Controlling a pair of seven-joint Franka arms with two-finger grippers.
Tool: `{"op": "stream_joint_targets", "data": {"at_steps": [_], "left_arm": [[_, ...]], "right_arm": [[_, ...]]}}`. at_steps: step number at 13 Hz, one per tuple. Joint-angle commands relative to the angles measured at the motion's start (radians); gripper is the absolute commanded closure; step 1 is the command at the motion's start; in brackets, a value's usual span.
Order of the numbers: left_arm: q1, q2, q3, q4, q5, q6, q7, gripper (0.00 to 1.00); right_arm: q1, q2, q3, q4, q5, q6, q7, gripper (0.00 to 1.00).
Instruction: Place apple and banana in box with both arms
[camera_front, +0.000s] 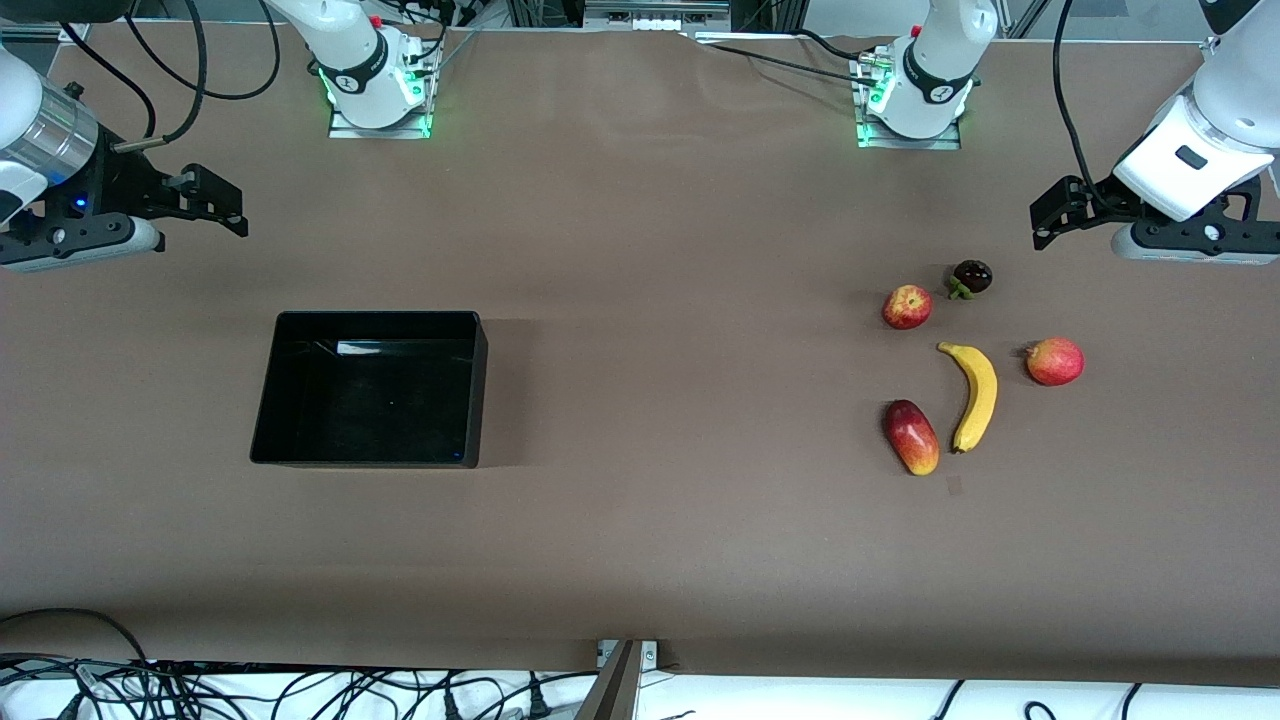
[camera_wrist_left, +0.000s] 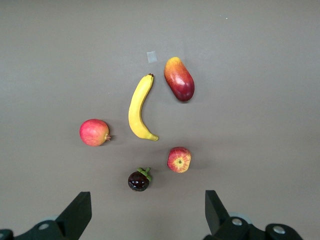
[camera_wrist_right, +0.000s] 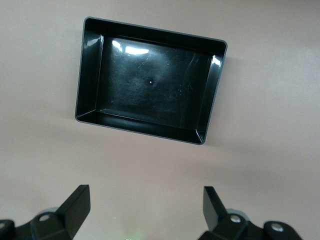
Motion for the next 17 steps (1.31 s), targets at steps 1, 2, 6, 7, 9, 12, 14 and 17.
{"op": "stream_joint_targets", "data": {"at_steps": [1,2,6,7,9,12,14,17], "left_arm": [[0.003,0.001,0.003,0.021,-0.014,-0.02,0.021,0.0],[0.003,0.001,0.003,0.021,-0.014,-0.02,0.021,0.0],[0.004,0.001,0.003,0.021,-0.014,-0.022,0.021,0.0],[0.004,0.001,0.003,0.021,-0.014,-0.022,0.021,0.0],[0.004,0.001,0.003,0.021,-0.014,-0.022,0.021,0.0],[0.004,0.001,0.003,0.021,-0.014,-0.022,0.021,0.0],[0.004,0.001,0.003,0.021,-0.014,-0.022,0.021,0.0],[0.004,0.001,0.003,0.021,-0.014,-0.022,0.021,0.0]], "right_arm": [[-0.001,-0.009,0.003,0.0,-0.005,0.002,0.025,0.0],[-0.001,-0.009,0.003,0.001,-0.005,0.004,0.019,0.0],[-0.002,-0.006,0.002,0.0,-0.015,0.005,0.024,0.0],[-0.004,0.002,0.002,-0.003,-0.017,0.004,0.024,0.0],[-0.002,0.017,0.0,-0.029,-0.069,0.036,0.026,0.0],[-0.01,0.063,-0.008,-0.089,-0.092,0.119,0.026,0.0],[-0.011,0.115,-0.04,-0.13,-0.094,0.191,0.026,0.0],[-0.011,0.213,-0.063,-0.183,-0.106,0.335,0.026,0.0]]}}
